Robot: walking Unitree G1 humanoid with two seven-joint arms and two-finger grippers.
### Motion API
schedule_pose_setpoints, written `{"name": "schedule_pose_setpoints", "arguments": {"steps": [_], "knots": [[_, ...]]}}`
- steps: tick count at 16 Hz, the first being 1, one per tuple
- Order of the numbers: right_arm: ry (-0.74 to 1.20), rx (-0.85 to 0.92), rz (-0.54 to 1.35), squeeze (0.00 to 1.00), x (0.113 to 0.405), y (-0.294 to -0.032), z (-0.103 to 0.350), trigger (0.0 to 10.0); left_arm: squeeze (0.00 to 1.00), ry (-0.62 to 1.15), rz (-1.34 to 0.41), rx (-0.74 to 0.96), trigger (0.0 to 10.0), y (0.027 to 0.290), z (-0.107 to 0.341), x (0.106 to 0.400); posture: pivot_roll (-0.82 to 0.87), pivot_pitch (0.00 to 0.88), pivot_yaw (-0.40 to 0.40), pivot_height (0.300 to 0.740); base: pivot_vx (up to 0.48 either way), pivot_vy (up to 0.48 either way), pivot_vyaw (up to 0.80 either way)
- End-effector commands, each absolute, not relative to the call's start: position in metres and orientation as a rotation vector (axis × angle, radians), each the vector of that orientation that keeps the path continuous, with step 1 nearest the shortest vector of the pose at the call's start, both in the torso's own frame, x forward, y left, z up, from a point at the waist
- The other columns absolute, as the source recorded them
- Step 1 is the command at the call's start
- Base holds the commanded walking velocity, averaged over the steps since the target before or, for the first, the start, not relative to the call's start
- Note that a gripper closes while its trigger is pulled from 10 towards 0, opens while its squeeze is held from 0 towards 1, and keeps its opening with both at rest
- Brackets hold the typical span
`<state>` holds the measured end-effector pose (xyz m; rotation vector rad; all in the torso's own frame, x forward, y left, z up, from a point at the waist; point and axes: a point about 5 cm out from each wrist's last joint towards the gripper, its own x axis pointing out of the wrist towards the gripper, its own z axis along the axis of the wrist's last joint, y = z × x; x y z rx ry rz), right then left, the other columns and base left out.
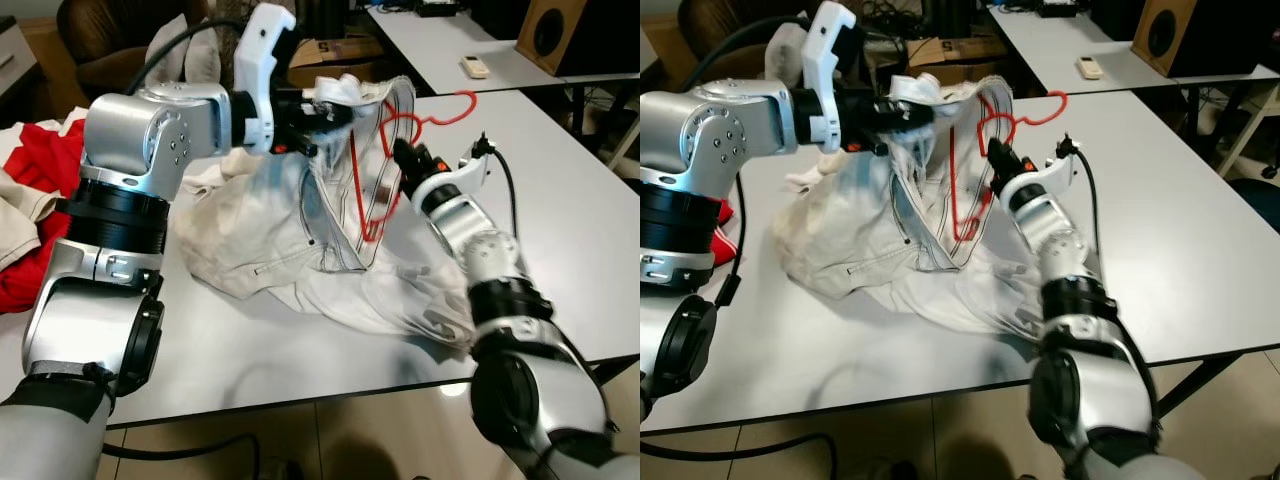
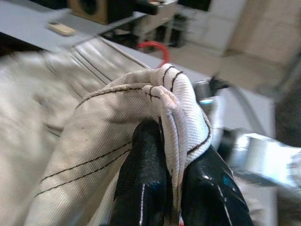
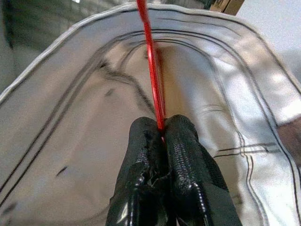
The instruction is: Hang hanger
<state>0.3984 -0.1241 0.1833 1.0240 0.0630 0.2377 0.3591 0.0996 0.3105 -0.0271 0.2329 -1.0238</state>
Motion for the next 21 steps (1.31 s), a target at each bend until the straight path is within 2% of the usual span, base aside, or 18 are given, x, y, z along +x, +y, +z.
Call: {"name": "schedule_pose_setpoints", "arguments": {"steps": [1,3,5,8,11,15,18,20,21], "knots": [[-0.004,1.073,0.183,0.00,0.403,-0.126,0.192,10.0,0.00,0.211,-1.102,-0.068,0.0,0.091,0.320,0.353,0.01,0.000,0.074,0.740,0.000,0.000,0.00],[-0.017,1.098,0.155,0.00,0.405,-0.116,0.190,10.0,0.00,0.207,-1.141,-0.136,0.0,0.083,0.326,0.351,0.02,0.000,0.069,0.740,0.000,0.000,0.00],[-0.019,1.121,0.175,0.00,0.403,-0.094,0.189,10.0,0.00,0.199,-1.211,-0.257,0.0,0.070,0.342,0.346,0.03,0.000,0.065,0.740,0.000,0.000,0.00],[-0.013,1.122,0.174,0.00,0.402,-0.084,0.185,10.0,0.00,0.201,-1.255,-0.355,0.0,0.064,0.354,0.343,0.04,0.000,0.063,0.740,0.000,0.000,0.00],[-0.030,1.120,0.155,0.00,0.403,-0.085,0.186,10.0,0.00,0.191,-1.266,-0.481,0.0,0.064,0.367,0.343,0.03,0.000,0.067,0.740,0.000,0.000,0.00],[0.135,0.839,0.049,0.00,0.392,-0.072,0.150,10.0,0.00,0.099,-1.185,-0.737,0.0,0.065,0.404,0.353,0.02,0.000,0.061,0.740,0.000,0.000,0.00],[0.125,0.900,0.016,0.00,0.391,-0.075,0.146,10.0,0.00,0.118,-1.162,-0.694,0.0,0.064,0.405,0.353,0.02,0.000,0.064,0.740,0.000,0.000,0.00],[0.134,0.827,0.046,0.00,0.390,-0.071,0.147,10.0,0.00,0.113,-1.063,-0.750,0.0,0.064,0.405,0.358,0.02,0.000,0.063,0.740,0.000,0.000,0.00],[0.229,0.622,0.219,0.00,0.385,-0.050,0.141,10.0,0.00,0.034,-0.831,-0.570,0.0,0.072,0.395,0.374,0.02,0.000,0.059,0.740,0.000,0.000,0.00]]}}
